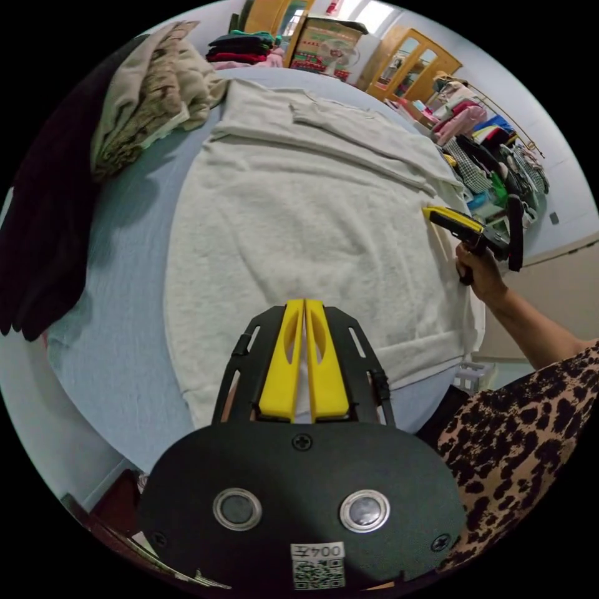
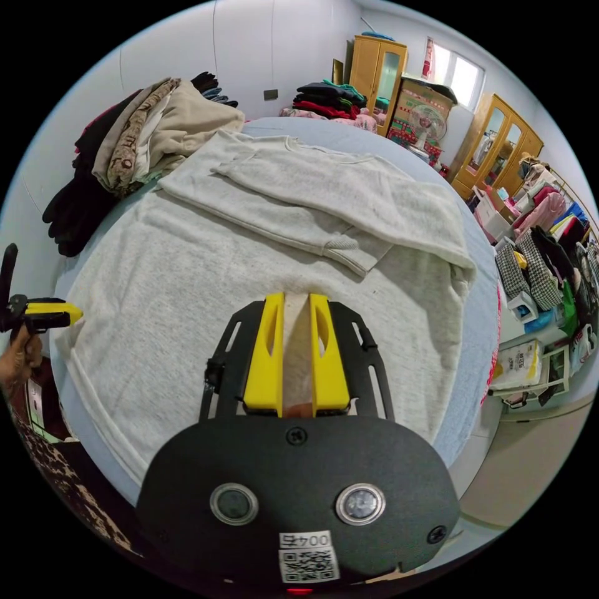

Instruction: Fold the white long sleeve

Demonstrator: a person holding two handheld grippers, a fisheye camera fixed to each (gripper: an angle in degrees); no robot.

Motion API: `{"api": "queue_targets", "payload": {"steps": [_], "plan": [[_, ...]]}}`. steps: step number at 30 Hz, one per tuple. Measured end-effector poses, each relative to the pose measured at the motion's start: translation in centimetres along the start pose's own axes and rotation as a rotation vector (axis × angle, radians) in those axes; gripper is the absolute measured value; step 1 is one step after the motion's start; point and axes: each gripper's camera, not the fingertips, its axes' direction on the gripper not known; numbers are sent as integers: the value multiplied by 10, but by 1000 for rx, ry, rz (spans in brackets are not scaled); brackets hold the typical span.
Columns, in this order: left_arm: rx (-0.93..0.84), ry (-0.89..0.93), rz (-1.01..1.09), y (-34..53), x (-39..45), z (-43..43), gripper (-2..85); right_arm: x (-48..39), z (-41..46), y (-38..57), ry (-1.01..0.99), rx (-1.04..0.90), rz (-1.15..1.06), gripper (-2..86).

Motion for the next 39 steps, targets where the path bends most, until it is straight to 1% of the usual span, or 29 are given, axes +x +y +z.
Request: {"api": "queue_targets", "payload": {"steps": [8,13,20,23,27,30,34,39], "plan": [[84,5,-92,55,-11,16,8,1,4,-1,-28,2,8,58],[103,7,-168,87,-27,24,9,-17,9,-2,47,-3,-46,57],[119,-26,-220,116,-39,43,8,-20,13,-6,39,-7,-32,65],[131,-7,-238,117,-41,53,9,-15,13,-7,7,-8,-8,68],[142,4,-231,108,-38,63,9,-18,14,-4,12,0,-6,70],[153,1,-203,92,-32,69,9,-22,14,-3,21,0,-25,74],[163,-5,-172,62,-25,79,10,-15,16,-5,-26,-7,-28,73],[152,-26,-139,36,-18,93,12,-23,18,-5,-2,-5,-48,74]]}}
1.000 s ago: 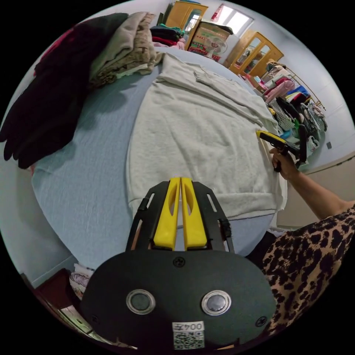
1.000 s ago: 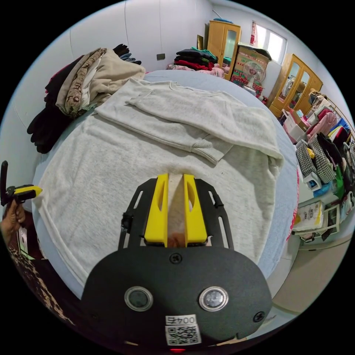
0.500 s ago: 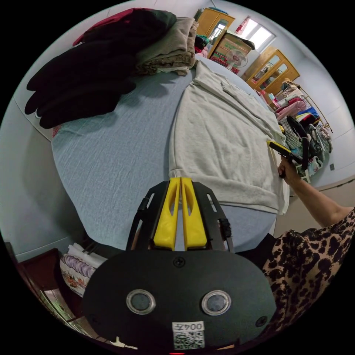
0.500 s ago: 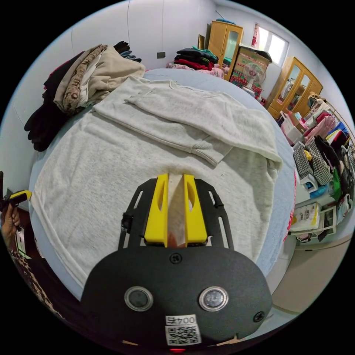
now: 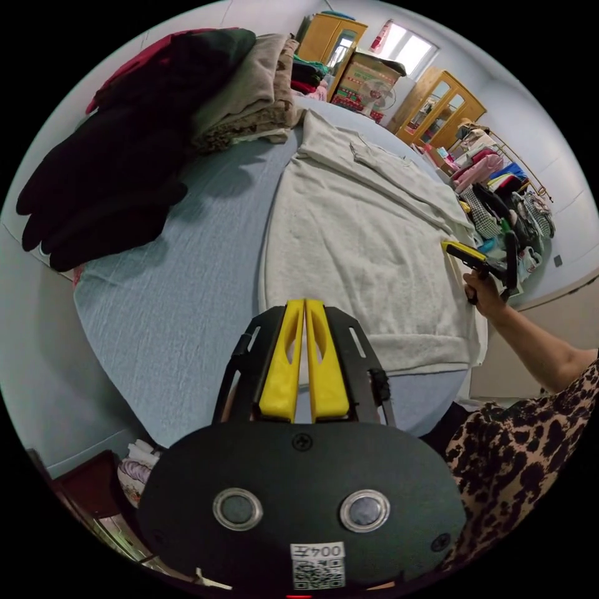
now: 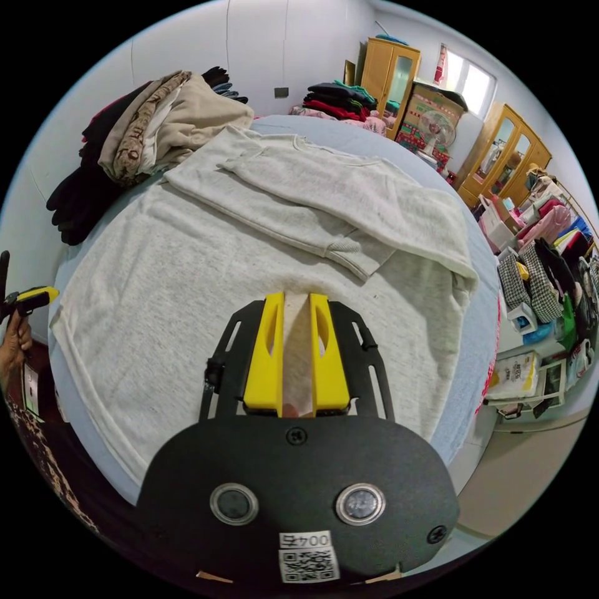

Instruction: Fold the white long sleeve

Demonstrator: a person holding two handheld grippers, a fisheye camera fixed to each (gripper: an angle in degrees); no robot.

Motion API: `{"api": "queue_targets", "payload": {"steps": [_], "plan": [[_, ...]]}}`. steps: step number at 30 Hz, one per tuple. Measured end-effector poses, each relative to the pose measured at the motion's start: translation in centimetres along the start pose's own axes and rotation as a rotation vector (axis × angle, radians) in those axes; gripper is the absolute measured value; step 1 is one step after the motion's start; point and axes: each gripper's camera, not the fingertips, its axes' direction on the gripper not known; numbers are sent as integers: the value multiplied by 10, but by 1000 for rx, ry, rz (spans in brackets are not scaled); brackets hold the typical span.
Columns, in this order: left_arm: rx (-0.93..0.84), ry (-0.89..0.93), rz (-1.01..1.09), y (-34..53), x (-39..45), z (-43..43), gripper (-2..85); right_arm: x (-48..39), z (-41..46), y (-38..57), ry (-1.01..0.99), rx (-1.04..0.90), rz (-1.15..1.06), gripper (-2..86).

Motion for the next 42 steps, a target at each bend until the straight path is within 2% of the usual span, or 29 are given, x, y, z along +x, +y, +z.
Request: {"api": "queue_targets", "payload": {"steps": [6,10,14,18,20,22,24,27,33,37,42], "plan": [[-2,-66,-27,-6,-10,13,25,-2,0,-1,-9,5,6,74],[-20,-86,-64,-6,-31,18,66,-10,-1,-2,9,4,-20,76],[-106,-24,-107,-12,-53,41,104,1,-3,-4,-59,5,9,76],[-105,-6,-97,-21,-54,50,65,2,-4,-6,-75,6,21,76],[-90,-118,-51,-34,-47,39,52,-6,-5,-7,-46,3,7,76],[-77,-138,-25,-39,-55,34,49,-12,-6,-8,-25,3,-4,76],[-143,-103,-9,-38,-73,53,49,-16,-7,-10,-18,3,-8,76],[-120,-40,-36,-47,-95,50,58,-16,-9,-12,-27,4,3,76],[-74,-144,-10,-61,-104,7,83,-26,-14,-16,-8,8,2,75],[-43,-177,115,-76,-93,-24,80,-40,-19,-19,36,10,-18,76],[-84,-12,289,-113,-49,1,74,-52,-26,-23,81,14,-37,69]]}}
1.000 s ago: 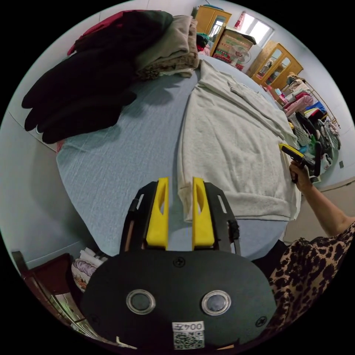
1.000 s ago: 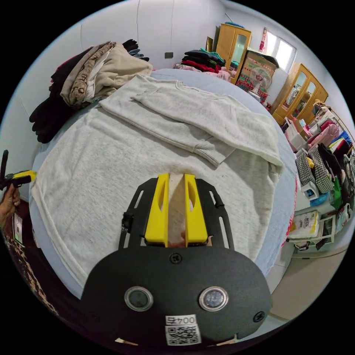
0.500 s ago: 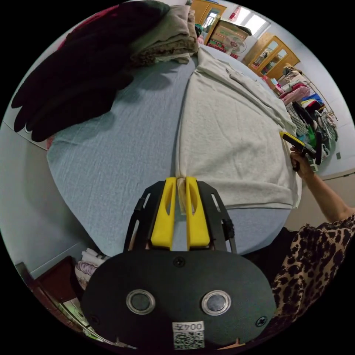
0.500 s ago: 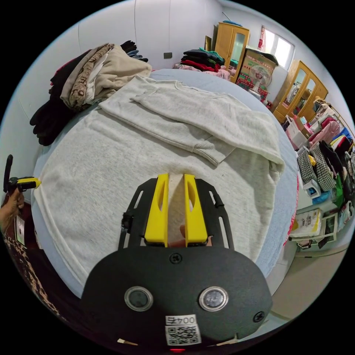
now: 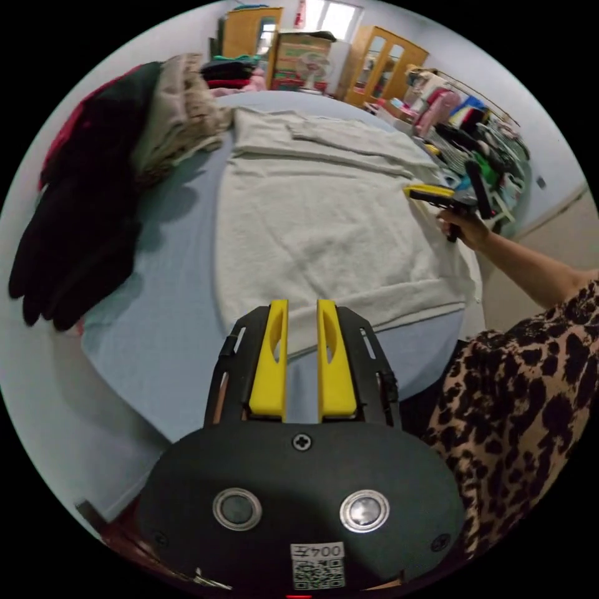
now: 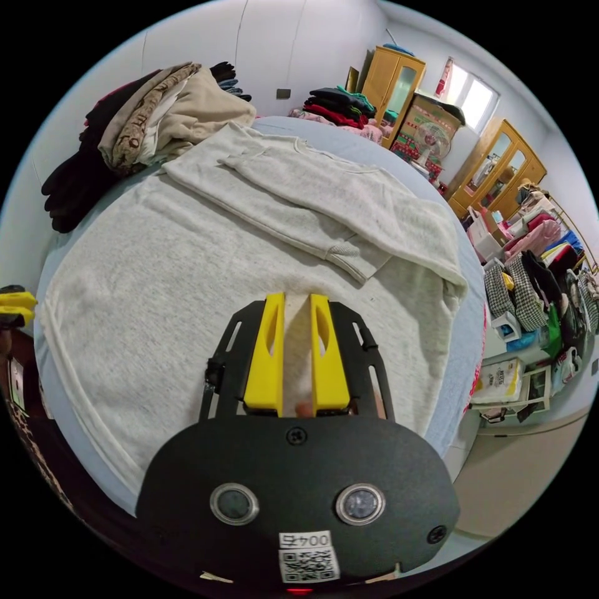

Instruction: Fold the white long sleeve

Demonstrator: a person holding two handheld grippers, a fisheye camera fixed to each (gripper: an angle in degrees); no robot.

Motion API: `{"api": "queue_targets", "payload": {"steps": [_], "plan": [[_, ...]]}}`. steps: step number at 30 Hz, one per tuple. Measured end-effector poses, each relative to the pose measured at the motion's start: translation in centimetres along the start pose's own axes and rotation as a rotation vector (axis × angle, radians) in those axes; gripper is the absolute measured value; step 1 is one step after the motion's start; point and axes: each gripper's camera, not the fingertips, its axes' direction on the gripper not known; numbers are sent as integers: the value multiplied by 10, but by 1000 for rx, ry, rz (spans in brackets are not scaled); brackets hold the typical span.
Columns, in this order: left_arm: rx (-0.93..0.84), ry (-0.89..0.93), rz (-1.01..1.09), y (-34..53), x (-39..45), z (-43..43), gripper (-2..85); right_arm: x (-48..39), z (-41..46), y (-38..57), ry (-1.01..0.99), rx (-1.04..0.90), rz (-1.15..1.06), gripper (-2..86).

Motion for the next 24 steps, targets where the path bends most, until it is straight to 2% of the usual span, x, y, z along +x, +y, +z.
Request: {"api": "queue_targets", "payload": {"steps": [7,14,19,24], "plan": [[-51,147,394,-60,80,44,68,14,-13,-8,-72,-6,23,52],[-130,134,775,-87,132,69,63,35,-28,-17,-161,-8,60,49],[-139,100,843,-98,125,77,33,39,-41,-23,-164,-8,61,47],[-186,189,803,-121,106,57,12,52,-54,-29,-204,-6,79,48]]}}
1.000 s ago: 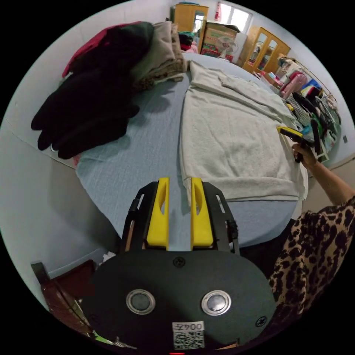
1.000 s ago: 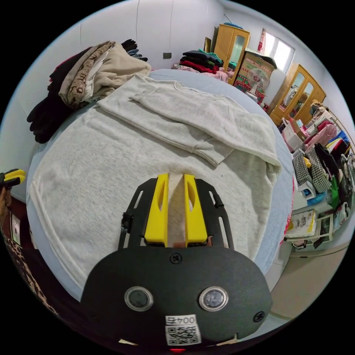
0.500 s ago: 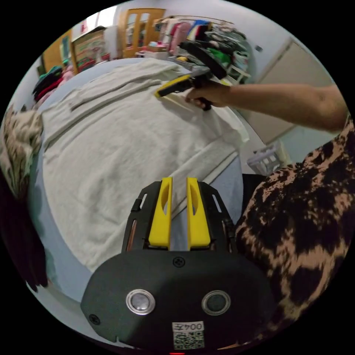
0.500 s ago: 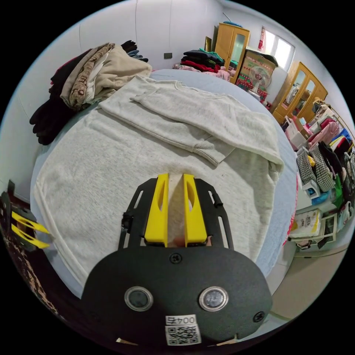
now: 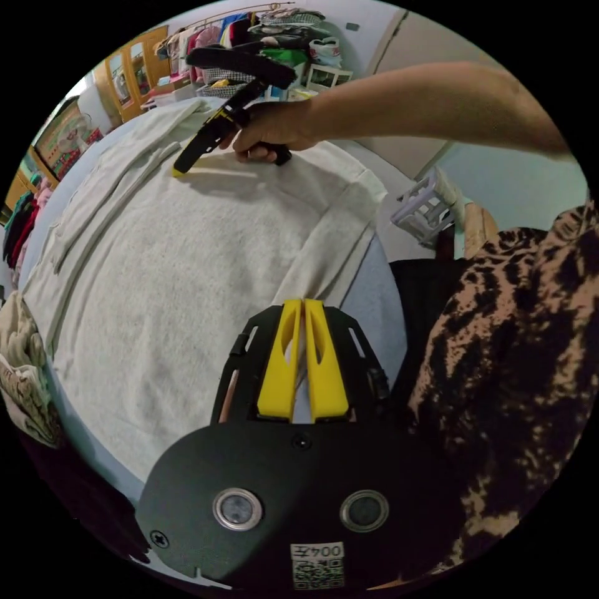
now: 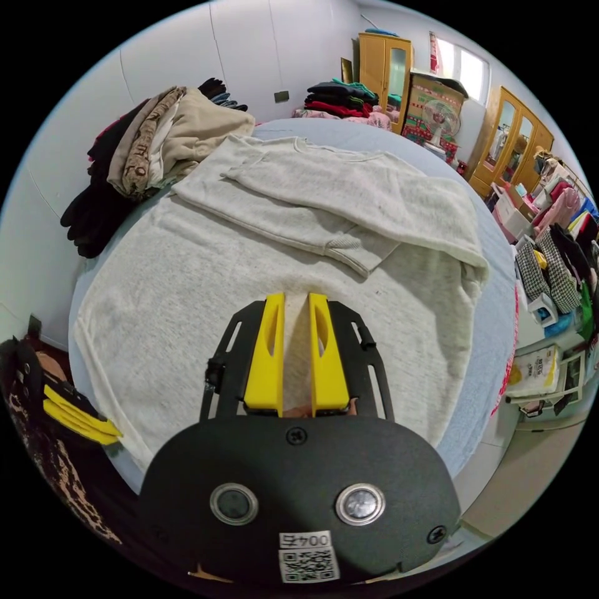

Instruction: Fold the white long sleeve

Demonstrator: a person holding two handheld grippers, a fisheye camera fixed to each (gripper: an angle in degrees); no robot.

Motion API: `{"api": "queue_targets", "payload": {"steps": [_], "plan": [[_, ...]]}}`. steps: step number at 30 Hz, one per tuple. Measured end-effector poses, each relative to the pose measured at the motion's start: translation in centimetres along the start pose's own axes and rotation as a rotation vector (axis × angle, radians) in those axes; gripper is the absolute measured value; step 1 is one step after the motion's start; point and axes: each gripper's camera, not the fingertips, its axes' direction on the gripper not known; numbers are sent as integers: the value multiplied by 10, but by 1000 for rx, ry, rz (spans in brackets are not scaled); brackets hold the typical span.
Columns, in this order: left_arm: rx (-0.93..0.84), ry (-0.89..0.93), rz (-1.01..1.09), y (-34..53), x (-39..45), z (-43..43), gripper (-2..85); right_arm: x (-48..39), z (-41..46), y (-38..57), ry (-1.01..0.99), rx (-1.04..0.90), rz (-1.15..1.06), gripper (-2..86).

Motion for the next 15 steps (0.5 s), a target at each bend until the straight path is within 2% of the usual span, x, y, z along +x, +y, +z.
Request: {"api": "queue_targets", "payload": {"steps": [2,5,7,15], "plan": [[20,57,-39,5,-6,-16,8,4,-7,-3,-12,0,7,46],[-27,55,-82,14,-3,4,6,5,-17,-8,-13,1,7,47],[6,48,-104,17,0,9,6,5,-22,-10,-5,1,4,45],[27,119,-206,13,-2,-14,6,10,-47,-23,14,-3,-4,49]]}}
